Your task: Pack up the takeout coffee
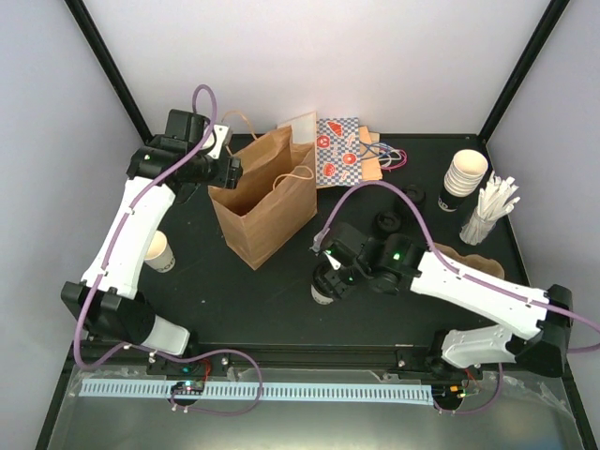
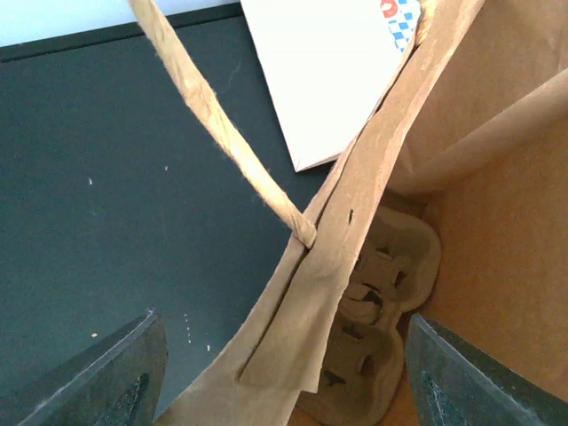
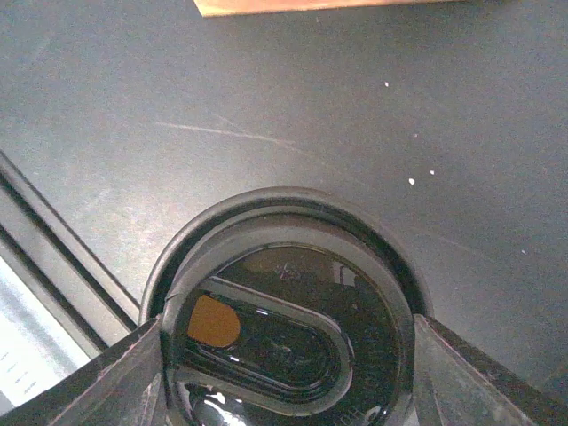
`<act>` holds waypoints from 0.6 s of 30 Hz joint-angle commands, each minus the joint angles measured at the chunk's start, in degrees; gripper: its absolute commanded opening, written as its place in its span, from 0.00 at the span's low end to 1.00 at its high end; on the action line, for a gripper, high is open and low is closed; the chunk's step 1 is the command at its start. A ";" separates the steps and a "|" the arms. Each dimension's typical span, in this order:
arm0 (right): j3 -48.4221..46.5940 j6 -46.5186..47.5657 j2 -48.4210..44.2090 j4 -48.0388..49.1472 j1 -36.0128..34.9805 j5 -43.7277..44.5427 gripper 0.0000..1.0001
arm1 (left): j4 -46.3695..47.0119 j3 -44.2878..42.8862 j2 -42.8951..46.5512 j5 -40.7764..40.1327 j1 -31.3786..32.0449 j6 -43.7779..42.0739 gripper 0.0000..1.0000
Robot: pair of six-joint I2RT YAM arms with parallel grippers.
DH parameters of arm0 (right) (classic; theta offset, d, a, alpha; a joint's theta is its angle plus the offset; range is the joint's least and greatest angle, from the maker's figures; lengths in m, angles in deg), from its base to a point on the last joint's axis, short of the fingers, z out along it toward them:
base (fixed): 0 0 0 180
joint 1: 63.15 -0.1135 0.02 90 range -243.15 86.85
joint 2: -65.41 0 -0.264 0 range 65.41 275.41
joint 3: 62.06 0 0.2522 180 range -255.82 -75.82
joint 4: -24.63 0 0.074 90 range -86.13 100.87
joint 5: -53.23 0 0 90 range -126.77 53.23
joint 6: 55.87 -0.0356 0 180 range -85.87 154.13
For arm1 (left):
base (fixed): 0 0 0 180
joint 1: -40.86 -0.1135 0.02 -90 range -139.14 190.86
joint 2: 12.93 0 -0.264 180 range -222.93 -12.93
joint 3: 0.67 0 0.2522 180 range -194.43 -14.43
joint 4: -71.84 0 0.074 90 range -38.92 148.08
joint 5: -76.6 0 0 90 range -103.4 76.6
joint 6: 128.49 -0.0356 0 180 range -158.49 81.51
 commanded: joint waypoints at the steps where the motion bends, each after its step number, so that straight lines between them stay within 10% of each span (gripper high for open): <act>1: -4.09 -0.58 -2.99 -3.40 -0.36 -1.46 0.62 | 1.23 -2.21 -1.06 -0.17 -0.44 -5.40 0.75; 7: -13.03 -0.61 -5.32 -8.23 -0.30 -4.05 0.62 | 1.47 -3.25 -2.68 3.87 -0.53 -6.33 0.70; 18: -20.41 0.38 -5.86 -11.08 -0.36 -6.81 0.62 | 8.99 0.44 1.99 12.09 -5.66 -3.21 0.89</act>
